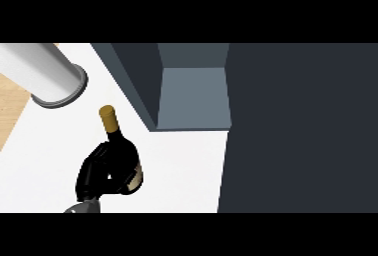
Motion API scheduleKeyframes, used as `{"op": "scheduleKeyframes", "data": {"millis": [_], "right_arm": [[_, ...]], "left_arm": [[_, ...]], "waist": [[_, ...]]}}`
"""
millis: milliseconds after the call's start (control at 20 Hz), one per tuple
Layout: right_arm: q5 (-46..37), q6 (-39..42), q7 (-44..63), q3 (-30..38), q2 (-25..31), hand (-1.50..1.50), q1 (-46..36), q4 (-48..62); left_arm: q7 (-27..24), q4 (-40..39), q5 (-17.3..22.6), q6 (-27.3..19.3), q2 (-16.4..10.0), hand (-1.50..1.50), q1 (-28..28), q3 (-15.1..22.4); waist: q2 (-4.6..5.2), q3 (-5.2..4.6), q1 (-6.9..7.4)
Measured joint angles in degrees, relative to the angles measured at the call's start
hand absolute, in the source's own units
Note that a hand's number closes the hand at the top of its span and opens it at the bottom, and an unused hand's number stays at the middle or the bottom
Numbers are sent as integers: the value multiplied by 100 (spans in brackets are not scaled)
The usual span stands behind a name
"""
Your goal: Pick up the wine, place it into the cabinet and close the cabinet
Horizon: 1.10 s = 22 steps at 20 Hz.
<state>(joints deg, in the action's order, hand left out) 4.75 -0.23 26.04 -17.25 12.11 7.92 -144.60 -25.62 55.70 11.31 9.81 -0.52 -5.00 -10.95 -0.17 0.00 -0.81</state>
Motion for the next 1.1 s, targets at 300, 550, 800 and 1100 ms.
{"op": "scheduleKeyframes", "data": {"millis": [300,550,800,1100], "right_arm": [[2,8,-21,-40,-71,-150,16,19],[18,52,4,62,-50,-150,-8,28],[29,101,-76,26,-89,-150,102,27],[15,80,-82,-137,-163,-150,111,38]], "left_arm": [[-257,363,38,-126,23,150,93,290],[-781,747,243,181,8,150,540,224],[-787,1325,484,415,34,150,844,440],[-167,2271,712,-133,47,150,871,1134]], "waist": [[-6,0,21],[-10,1,44],[-16,3,38],[-16,3,31]]}}
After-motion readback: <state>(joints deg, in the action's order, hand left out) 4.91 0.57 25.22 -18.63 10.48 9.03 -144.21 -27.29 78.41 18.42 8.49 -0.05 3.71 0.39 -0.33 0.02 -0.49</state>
